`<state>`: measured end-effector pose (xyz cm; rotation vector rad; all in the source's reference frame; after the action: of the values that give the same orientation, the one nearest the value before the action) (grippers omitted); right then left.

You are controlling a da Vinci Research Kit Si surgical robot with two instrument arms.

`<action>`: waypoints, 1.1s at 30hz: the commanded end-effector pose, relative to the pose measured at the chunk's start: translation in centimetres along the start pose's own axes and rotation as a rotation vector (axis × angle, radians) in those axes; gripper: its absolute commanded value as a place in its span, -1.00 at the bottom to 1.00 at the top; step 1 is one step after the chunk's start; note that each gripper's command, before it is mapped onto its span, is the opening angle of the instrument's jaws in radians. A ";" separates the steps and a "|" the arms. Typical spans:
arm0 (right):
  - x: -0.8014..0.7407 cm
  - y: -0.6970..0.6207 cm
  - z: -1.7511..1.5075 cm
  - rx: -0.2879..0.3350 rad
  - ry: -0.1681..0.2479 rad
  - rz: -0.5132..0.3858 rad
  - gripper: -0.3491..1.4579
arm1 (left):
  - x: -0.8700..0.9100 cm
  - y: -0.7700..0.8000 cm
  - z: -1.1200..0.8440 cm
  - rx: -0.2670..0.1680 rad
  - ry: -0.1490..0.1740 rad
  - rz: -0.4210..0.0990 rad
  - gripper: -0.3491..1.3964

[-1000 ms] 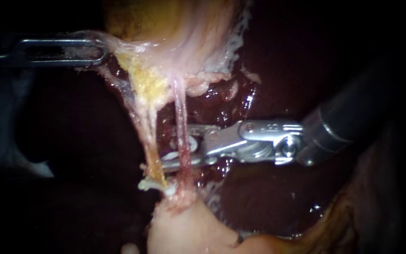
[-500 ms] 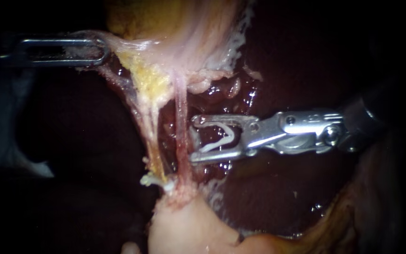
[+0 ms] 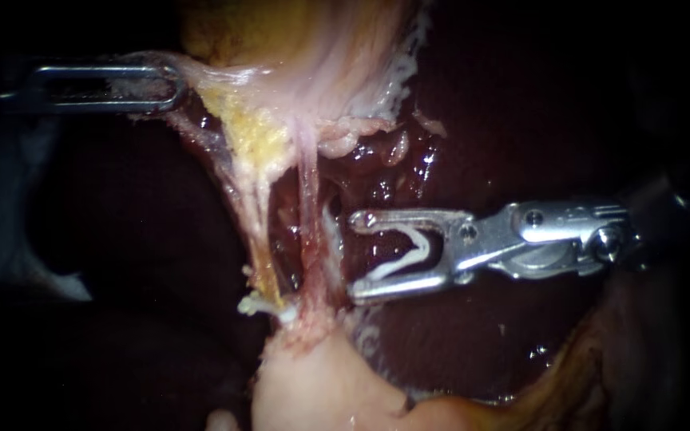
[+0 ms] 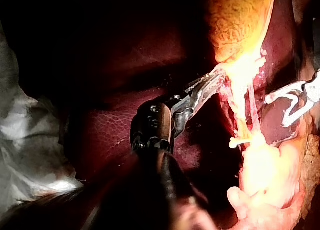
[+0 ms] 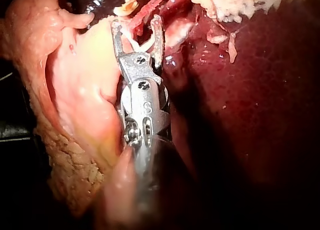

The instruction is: Clipping second clip left tube

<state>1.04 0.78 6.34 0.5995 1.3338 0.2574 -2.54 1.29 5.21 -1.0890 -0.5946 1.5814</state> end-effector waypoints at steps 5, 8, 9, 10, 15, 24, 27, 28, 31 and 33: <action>0.07 -0.16 0.10 0.030 0.005 0.042 -0.07 | 0.00 0.00 0.00 0.000 0.000 0.000 -1.00; 0.10 -0.21 0.20 0.038 0.008 0.082 -0.07 | 0.00 0.01 0.00 0.000 0.000 0.000 -1.00; 0.11 -0.22 0.23 0.038 0.009 0.093 -0.07 | 0.00 0.01 0.00 0.000 0.000 0.000 -1.00; 0.11 -0.22 0.28 0.037 0.010 0.110 -0.07 | 0.00 0.01 0.00 0.000 0.000 0.000 -1.00; 0.09 -0.18 0.46 0.031 -0.016 0.158 -0.06 | 0.00 0.01 0.00 0.000 0.000 0.000 -1.00; -0.12 0.04 0.61 0.017 -0.076 0.212 -0.07 | -0.01 0.01 0.00 0.001 0.000 0.000 -1.00; -0.22 0.12 0.66 -0.002 -0.091 0.219 -0.08 | -0.01 0.01 0.00 0.001 0.000 0.000 -1.00; -0.25 0.14 0.67 -0.004 -0.090 0.224 -0.07 | -0.01 0.01 0.00 0.001 0.000 0.000 -1.00; -0.32 0.23 0.69 -0.009 -0.093 0.234 -0.07 | -0.01 0.01 0.00 0.001 0.001 0.000 -1.00; -0.34 0.28 0.70 -0.016 -0.092 0.239 -0.07 | -0.01 0.01 0.00 0.001 0.001 0.000 -1.00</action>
<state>1.68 0.66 6.87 0.7482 1.1699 0.4321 -2.55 1.28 5.20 -1.0888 -0.5940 1.5808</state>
